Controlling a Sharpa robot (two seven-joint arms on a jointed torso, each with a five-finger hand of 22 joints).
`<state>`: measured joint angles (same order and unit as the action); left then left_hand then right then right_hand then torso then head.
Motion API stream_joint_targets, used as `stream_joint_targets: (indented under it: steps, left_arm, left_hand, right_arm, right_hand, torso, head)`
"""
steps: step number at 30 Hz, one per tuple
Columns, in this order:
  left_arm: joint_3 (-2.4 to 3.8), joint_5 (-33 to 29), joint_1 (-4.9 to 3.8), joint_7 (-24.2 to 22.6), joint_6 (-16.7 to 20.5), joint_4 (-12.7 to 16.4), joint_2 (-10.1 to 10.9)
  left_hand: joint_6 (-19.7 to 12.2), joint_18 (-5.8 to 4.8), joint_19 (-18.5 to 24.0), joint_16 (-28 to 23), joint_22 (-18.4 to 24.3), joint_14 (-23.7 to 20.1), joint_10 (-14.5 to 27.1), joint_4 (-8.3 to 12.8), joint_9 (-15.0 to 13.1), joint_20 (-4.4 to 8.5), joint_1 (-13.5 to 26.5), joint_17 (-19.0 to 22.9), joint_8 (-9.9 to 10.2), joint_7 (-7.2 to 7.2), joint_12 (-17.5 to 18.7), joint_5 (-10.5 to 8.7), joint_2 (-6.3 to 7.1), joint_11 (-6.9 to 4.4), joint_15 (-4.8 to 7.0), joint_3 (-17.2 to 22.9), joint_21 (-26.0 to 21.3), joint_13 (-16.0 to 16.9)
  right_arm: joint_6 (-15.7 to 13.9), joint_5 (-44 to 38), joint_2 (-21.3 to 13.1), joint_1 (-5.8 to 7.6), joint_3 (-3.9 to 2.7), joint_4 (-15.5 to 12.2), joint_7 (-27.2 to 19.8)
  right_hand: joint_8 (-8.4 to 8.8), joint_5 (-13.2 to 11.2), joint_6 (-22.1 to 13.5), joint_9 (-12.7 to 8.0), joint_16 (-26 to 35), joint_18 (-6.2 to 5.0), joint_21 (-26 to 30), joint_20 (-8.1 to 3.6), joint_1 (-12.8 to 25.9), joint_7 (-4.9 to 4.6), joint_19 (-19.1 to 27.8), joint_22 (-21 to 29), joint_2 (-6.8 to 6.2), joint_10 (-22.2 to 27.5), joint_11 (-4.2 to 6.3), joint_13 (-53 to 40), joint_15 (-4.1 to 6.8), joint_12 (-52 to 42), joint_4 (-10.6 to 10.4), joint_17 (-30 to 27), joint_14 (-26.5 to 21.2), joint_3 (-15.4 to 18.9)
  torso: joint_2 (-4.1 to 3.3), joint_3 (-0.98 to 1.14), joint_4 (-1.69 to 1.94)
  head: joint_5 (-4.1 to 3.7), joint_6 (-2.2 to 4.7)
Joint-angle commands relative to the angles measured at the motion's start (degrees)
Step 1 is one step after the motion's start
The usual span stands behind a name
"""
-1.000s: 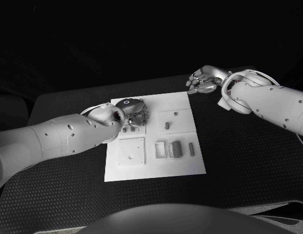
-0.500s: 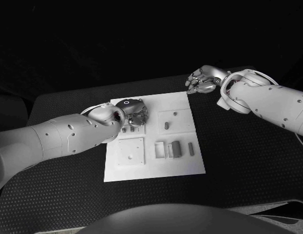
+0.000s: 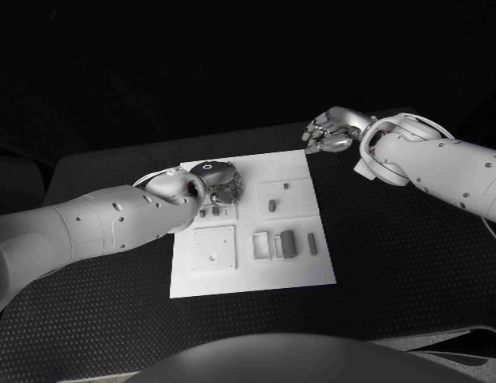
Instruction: Assemble the parts on the task board
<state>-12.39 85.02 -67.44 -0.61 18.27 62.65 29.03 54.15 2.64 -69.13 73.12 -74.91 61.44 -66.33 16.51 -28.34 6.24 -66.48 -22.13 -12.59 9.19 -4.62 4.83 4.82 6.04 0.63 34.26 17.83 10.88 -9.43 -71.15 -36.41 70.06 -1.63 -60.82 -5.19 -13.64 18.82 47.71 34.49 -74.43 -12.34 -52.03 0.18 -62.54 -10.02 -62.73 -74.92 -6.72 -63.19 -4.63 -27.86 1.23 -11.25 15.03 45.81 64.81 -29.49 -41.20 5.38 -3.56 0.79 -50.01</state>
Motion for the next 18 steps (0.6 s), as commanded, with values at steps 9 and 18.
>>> stream_joint_targets:
  steps: [9,18]
  left_arm:
    - [-0.23,0.43,0.33,2.25,-1.65,-0.67,-0.20]
    - [-0.23,0.50,0.33,3.44,-2.37,-0.97,0.13]
  left_hand:
    - [-0.36,3.05,-0.78,0.79,-1.34,0.79,-0.29,0.11,0.17,0.17,0.23,-0.21,0.16,0.20,0.07,-0.07,-0.39,-0.27,0.09,0.49,0.67,-0.05]
    - [-0.62,3.10,-0.72,0.79,-1.26,0.75,-0.37,0.00,0.30,0.11,2.78,-0.15,0.00,-0.19,0.41,3.45,1.72,-0.21,0.03,-1.57,0.99,-0.06]
  right_arm:
    - [0.58,0.07,0.06,-0.02,-0.02,-0.08,-0.61]
    - [0.55,0.07,-0.11,-0.02,-0.02,-0.10,-0.63]
  right_hand:
    - [-0.15,0.35,-0.45,0.06,-0.34,-2.66,0.09,-0.30,0.41,-0.87,0.01,-1.03,0.15,-1.04,-0.47,-0.06,0.03,0.21,-0.32,-0.10,-0.32,0.02]
    - [-0.16,0.35,-0.44,0.06,-0.34,-2.66,0.09,-0.30,0.41,-0.87,0.01,-1.03,0.15,-1.05,-0.47,-0.06,0.03,0.21,-0.32,-0.10,-0.33,0.02]
  torso:
    - [0.00,-0.06,0.07]
    - [0.00,-0.09,0.07]
  head:
    - [-0.08,0.01]
    - [-0.11,0.01]
